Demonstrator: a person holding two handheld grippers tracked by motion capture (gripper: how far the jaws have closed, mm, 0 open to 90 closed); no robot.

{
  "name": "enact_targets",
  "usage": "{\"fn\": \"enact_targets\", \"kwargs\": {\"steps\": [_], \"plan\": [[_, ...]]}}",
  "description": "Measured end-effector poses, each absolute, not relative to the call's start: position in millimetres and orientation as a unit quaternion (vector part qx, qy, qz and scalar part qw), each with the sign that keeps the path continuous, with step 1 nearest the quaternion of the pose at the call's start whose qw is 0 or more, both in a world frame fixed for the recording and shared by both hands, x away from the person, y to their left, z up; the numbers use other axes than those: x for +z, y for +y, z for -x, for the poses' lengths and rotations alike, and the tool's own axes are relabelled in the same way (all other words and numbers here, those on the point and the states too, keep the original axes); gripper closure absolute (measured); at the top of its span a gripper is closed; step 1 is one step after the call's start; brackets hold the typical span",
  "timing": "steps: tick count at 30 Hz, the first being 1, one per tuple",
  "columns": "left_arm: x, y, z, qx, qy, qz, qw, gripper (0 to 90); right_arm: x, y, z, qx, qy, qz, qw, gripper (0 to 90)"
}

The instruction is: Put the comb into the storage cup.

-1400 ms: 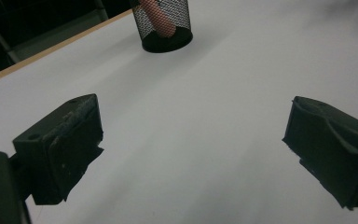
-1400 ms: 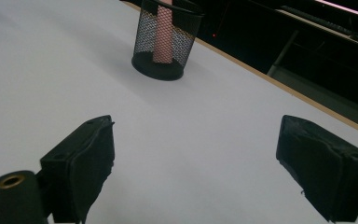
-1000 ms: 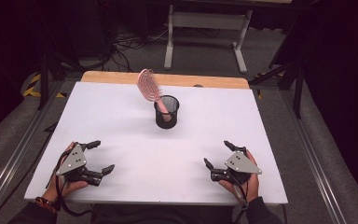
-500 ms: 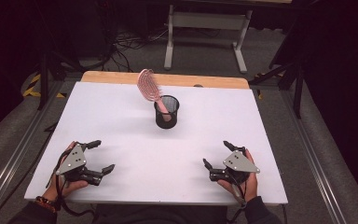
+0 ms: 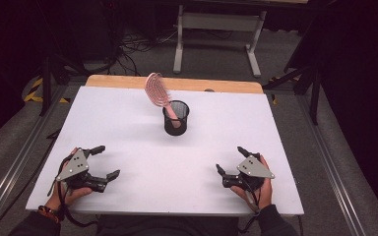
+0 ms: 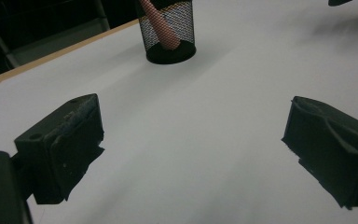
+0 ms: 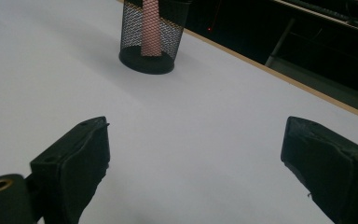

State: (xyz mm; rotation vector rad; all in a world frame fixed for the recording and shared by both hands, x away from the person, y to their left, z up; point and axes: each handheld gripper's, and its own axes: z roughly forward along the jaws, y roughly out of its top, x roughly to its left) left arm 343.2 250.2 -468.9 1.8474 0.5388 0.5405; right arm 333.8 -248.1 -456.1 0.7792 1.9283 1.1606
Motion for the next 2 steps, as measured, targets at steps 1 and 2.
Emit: {"fn": "enact_targets", "kwargs": {"steps": [1, 2], "plan": [[-469.5, 250.4, -343.6, 0.227, 0.228, -0.778, 0.54, 5.7, -455.8, -248.5, -334.7, 0.457, 0.748, -0.308, 0.369, 8.8], [-469.5, 250.4, -343.6, 0.227, 0.228, -0.778, 0.54, 5.8, -455.3, -248.9, -335.5, 0.459, 0.747, -0.309, 0.369, 8.9]]}}
